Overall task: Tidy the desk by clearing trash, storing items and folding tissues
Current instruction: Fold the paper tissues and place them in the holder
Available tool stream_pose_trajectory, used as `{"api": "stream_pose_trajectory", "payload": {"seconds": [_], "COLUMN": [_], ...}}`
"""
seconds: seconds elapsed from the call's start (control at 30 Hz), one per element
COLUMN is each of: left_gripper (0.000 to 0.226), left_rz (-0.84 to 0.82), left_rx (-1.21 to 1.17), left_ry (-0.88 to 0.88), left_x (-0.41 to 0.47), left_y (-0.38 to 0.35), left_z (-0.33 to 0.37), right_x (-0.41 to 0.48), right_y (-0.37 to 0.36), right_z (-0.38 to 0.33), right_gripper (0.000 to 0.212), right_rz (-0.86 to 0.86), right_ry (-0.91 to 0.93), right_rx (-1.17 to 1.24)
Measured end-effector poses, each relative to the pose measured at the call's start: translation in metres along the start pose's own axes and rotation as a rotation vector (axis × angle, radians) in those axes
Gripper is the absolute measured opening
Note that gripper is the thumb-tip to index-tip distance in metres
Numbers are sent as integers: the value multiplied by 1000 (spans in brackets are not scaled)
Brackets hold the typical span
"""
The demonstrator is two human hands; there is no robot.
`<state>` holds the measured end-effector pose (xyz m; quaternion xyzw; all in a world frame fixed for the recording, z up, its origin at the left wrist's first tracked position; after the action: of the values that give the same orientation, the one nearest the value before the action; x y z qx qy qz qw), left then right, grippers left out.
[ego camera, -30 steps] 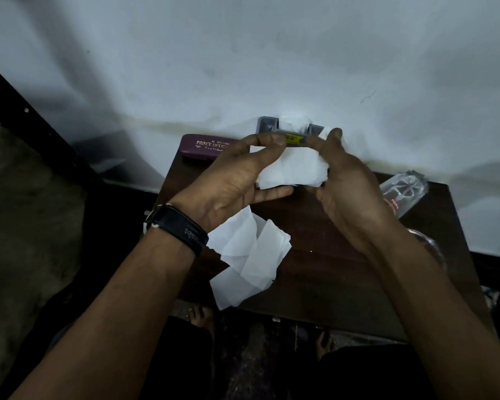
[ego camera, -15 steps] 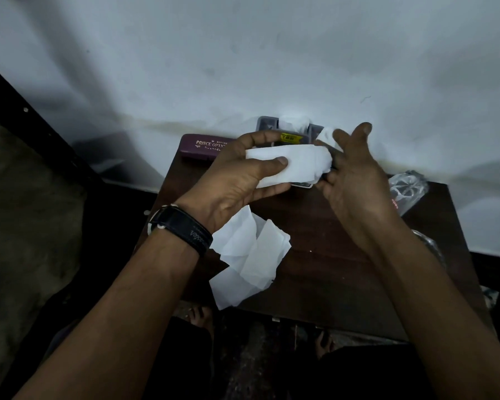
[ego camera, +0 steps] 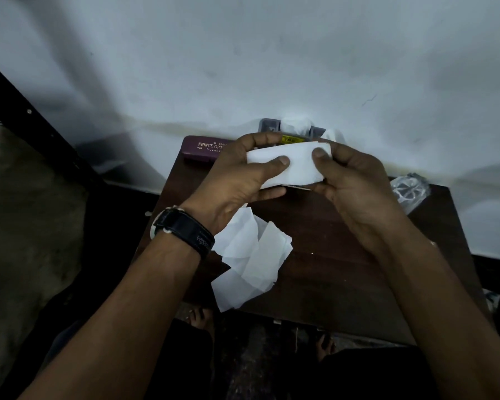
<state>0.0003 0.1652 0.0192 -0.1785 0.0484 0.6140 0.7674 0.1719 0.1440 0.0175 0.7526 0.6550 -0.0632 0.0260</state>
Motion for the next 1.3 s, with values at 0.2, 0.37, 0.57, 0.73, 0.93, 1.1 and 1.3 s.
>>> {"api": "stream_pose_trajectory", "payload": {"seconds": [0.2, 0.37, 0.57, 0.73, 0.93, 1.1, 1.3], "left_gripper": [39, 45, 41, 48, 46, 46, 57], "left_rz": [8, -24, 15, 54, 105, 285, 390], "left_rx": [93, 88, 85, 77, 14, 151, 278], "left_ry": [-82, -50, -59, -52, -18, 4, -6], "left_x": [0, 0, 0, 1, 5, 11, 13], "left_y": [3, -2, 2, 10, 23, 48, 68], "left_z": [1, -1, 0, 4, 5, 3, 2], "right_x": [-3, -7, -6, 3, 24, 56, 84], "right_y": [0, -7, -5, -7, -12, -12, -28], "right_z": [-3, -2, -7, -15, -38, -56, -60], "right_gripper": [20, 22, 20, 11, 13, 5, 11], "right_rz": [-38, -69, 26, 23, -20, 54, 122], "right_ry": [57, 91, 179, 89, 56, 93, 75], "right_rx": [-152, -303, -298, -166, -221, -353, -478]}}
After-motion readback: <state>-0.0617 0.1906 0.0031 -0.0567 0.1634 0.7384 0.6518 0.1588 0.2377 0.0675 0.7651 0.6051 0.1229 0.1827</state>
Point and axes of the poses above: each hand's wrist, its own x-axis towards the middle knuckle, its own y-axis out of the back of the hand, z = x × y, the point moved 3 cm from there along x, towards the middle knuckle, and after that the axes turned 2 degrees about x, right-handed, at the moved point
